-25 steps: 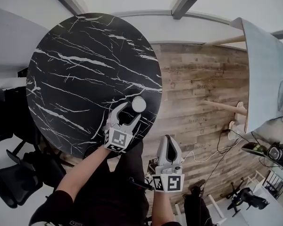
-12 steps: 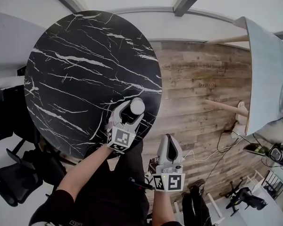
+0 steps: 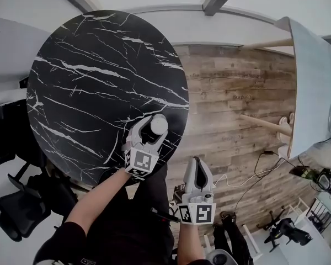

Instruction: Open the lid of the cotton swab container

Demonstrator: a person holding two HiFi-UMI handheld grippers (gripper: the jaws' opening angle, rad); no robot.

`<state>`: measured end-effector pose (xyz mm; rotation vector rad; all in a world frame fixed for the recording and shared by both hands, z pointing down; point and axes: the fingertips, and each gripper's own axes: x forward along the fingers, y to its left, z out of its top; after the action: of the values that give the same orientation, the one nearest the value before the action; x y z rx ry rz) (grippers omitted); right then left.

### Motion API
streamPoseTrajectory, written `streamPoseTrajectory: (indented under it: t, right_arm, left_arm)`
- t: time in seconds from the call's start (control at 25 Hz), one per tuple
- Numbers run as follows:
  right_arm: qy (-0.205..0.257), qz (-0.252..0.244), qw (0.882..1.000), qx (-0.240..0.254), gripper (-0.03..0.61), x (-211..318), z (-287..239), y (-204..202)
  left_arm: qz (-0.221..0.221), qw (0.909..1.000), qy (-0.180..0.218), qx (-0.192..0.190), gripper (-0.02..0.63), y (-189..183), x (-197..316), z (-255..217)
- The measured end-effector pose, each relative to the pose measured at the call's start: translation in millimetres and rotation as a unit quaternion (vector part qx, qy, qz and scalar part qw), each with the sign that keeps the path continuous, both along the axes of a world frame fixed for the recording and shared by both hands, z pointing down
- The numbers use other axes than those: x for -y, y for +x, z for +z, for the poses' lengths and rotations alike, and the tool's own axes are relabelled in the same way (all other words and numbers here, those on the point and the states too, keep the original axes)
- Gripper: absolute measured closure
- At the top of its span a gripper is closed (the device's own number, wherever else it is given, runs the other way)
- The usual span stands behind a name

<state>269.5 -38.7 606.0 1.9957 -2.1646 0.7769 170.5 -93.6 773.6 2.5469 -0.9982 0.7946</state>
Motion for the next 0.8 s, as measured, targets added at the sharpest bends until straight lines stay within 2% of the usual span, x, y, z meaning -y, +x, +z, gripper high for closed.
streamPoseTrajectory:
  t: [0.52, 0.8]
  right_arm:
    - [-0.001, 0.009, 1.0, 0.0, 0.583, -6.2, 2.2, 6.4]
    - [-0.007, 0.007, 1.0, 0.002, 0.583, -15.0, 7.0, 4.8]
  left_arm:
    - [0.007, 0.9997, 0.007, 0.021, 0.35, -1.5, 1.5, 3.8]
    - [0.013, 0.9994, 0.002, 0.031, 0.308, 3.3, 1.1, 7.6]
